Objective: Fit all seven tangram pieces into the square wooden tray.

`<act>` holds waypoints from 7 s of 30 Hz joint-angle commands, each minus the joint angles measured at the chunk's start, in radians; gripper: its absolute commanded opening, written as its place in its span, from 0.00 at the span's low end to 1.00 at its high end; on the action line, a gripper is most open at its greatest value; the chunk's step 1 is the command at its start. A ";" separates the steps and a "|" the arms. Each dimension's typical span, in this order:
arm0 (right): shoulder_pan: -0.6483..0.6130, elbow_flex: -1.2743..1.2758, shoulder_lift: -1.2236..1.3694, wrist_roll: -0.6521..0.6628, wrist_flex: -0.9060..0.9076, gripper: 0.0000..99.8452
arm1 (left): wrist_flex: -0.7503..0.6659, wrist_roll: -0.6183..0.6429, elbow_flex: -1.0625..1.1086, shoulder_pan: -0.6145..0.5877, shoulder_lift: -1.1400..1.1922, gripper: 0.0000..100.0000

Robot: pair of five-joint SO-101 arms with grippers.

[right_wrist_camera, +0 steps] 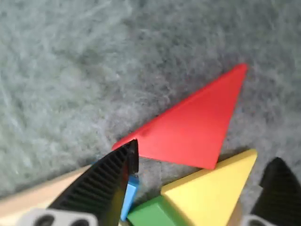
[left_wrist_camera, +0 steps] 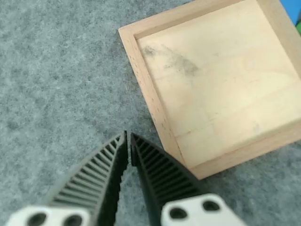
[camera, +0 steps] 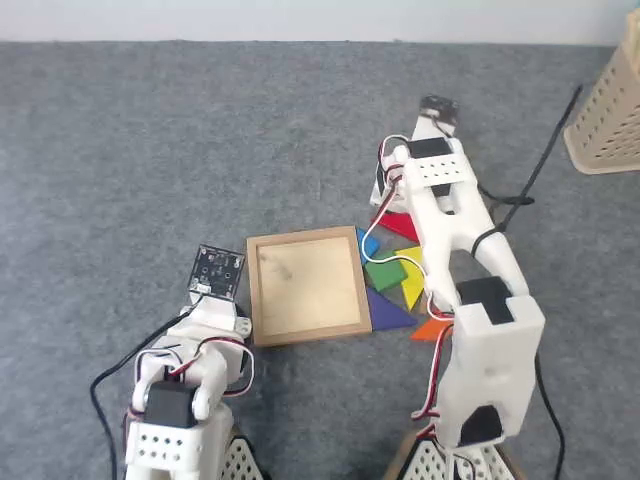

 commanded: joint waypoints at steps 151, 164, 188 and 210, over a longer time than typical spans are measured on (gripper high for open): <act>0.039 -0.680 0.499 0.555 0.398 0.29 | 0.006 0.006 -0.019 -0.002 -0.020 0.01; -0.010 -0.680 0.437 0.878 0.492 0.29 | 0.006 0.006 -0.019 -0.002 -0.020 0.01; 0.028 -0.442 0.097 0.732 0.426 0.29 | 0.006 0.006 -0.019 -0.002 -0.020 0.01; 0.025 0.114 -0.076 0.382 -0.038 0.35 | 0.006 0.006 -0.019 -0.002 -0.020 0.01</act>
